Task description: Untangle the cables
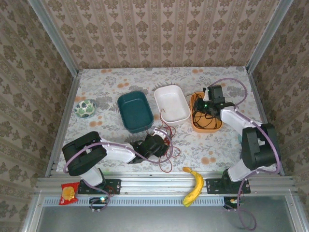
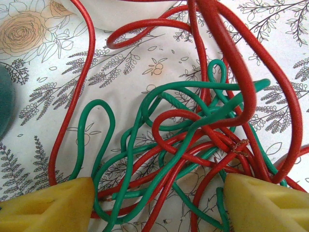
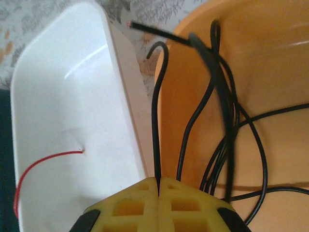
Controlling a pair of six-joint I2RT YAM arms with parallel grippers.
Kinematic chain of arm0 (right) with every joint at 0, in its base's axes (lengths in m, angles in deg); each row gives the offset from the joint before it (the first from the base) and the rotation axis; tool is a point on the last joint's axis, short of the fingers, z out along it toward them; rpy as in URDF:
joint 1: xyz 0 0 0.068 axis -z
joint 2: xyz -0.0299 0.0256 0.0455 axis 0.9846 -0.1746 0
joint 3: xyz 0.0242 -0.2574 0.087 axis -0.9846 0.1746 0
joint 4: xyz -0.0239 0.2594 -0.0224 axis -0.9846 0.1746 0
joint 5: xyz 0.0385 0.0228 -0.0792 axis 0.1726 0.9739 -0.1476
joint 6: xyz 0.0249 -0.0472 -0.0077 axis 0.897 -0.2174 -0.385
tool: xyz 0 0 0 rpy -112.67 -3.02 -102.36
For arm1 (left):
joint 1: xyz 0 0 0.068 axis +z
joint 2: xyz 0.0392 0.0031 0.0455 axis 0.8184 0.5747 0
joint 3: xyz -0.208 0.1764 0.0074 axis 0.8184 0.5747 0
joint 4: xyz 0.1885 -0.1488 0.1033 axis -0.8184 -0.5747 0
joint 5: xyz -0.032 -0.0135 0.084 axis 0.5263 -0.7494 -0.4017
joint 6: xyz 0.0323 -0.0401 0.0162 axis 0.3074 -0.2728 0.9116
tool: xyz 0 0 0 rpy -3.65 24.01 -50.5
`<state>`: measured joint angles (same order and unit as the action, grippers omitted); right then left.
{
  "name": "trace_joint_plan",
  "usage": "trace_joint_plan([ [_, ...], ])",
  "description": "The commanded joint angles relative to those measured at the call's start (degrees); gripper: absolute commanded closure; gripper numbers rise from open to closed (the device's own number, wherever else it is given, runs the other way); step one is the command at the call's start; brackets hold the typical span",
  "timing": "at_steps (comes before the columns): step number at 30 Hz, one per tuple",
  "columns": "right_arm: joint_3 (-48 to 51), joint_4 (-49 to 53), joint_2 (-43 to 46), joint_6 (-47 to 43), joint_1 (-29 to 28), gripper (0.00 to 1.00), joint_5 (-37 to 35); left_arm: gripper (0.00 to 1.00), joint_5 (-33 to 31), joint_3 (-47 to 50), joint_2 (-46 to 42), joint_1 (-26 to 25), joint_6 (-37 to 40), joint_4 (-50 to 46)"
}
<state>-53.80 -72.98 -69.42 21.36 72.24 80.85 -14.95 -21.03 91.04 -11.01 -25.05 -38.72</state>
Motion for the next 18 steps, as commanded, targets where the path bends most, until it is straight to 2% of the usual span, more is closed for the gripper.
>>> trace_joint_plan([
  [1,1.3,-1.7,3.0,1.2,0.9,1.00,-1.5,0.27,2.4,1.3,3.5,-0.5,0.2,-8.7],
  [8,3.1,3.1,5.0,3.5,3.9,1.00,-9.6,0.27,2.5,1.5,3.5,-0.5,0.3,-8.6],
  [12,3.0,8.3,2.4,4.9,4.9,1.00,-12.9,0.27,2.5,1.5,3.5,-0.5,0.2,-8.6],
  [18,2.1,12.3,-4.1,6.9,5.1,0.99,-13.3,0.28,2.5,1.3,3.7,-0.5,0.3,-8.4],
])
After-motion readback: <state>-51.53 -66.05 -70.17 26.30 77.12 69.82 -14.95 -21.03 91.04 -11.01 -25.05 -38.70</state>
